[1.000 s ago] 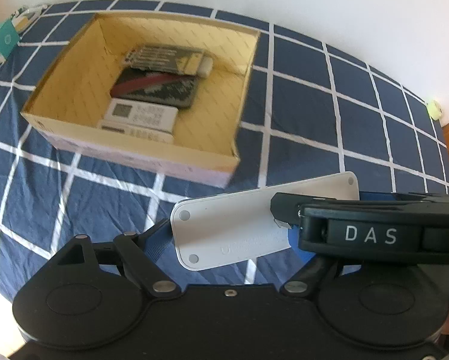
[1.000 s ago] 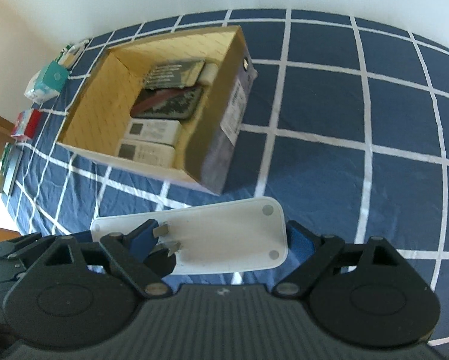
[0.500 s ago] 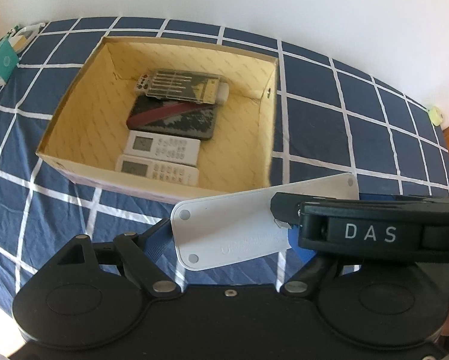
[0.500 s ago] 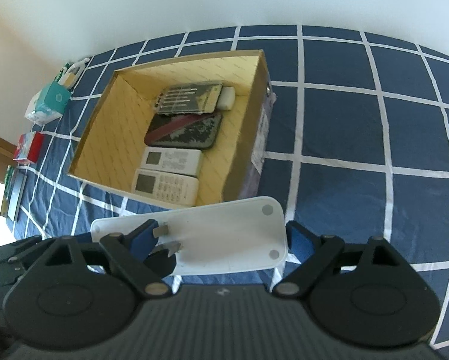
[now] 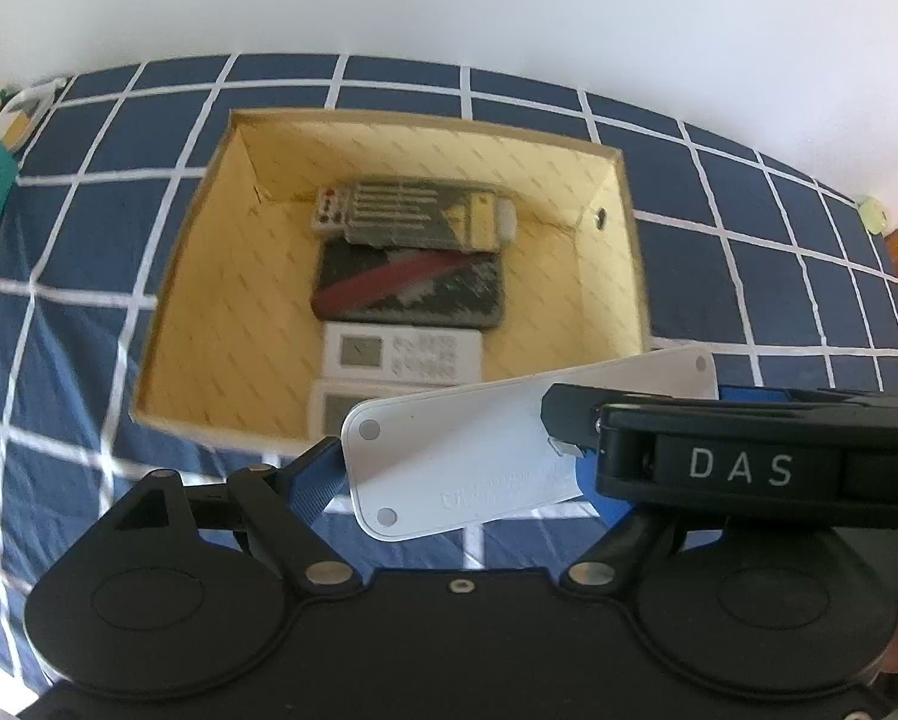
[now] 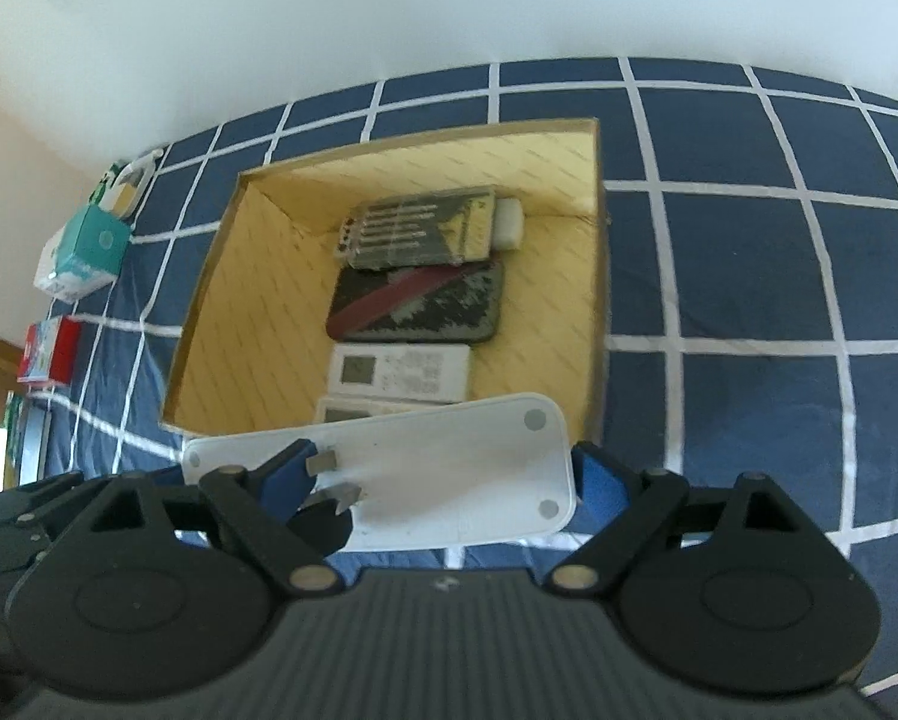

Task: Organize objects
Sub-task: 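Carry the white plug device with the right gripper over the box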

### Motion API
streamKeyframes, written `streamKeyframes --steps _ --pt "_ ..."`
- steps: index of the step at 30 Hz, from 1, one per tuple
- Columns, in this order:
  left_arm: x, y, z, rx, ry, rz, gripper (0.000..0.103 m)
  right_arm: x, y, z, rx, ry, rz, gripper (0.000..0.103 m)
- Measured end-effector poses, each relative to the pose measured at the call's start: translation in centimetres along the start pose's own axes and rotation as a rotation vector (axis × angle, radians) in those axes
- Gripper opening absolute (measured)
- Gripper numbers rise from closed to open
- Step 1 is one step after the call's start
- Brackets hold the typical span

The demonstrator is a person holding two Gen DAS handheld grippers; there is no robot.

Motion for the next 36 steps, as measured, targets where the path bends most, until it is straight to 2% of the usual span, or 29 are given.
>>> streamKeyframes --steps 12,25,36 --pt "-6.5 4.8 2.4 0.023 0.014 0.078 0.082 -5.1 3.5 4.1 0.022 -0.030 0.079 0.090" --pt "-13.1 6.8 10.2 0.073 0.086 0.107 0.082 -11.3 2.2 11.8 0.074 0.009 0.123 0.090" --pt "-15.5 7.8 13.7 0.066 0.122 0.141 0.082 -13.8 1.3 15.6 0.072 0.032 0.190 0.090"
Point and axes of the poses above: each gripper's, at about its wrist camera, not at the fingertips, and z roughly the way its jaws point, y to its left, x to its underside, the point moved 5 cm from there along z, roughly the way its jaws point, and after that the axes turned 4 degrees about x, right-handed, at the moved point
